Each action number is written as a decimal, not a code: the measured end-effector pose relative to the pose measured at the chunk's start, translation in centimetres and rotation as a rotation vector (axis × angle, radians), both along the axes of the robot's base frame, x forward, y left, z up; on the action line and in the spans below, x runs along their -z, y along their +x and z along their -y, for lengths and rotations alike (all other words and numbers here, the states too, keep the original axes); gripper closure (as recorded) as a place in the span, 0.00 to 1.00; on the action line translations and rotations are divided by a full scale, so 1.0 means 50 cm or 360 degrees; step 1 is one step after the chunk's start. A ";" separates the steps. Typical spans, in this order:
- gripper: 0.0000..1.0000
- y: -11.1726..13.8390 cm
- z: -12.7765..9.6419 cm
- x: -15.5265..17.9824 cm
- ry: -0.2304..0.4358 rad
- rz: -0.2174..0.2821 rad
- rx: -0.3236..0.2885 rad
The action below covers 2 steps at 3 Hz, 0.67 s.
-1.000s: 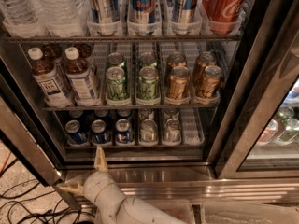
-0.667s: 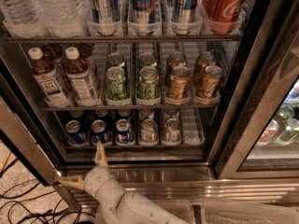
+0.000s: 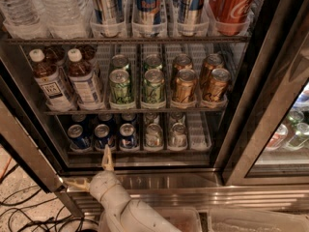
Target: Pick pepsi can from bottom shelf of fridge
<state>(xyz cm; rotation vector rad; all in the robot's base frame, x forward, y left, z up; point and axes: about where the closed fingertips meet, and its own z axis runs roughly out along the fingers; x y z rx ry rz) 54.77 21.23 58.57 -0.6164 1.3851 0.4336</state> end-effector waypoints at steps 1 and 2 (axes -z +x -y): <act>0.19 0.000 0.000 0.000 0.0000 0.0000 0.0000; 0.42 0.000 0.000 0.000 0.0000 0.0000 0.0000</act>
Offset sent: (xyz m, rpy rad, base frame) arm 0.0000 0.0000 0.0000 0.0000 0.0000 0.0000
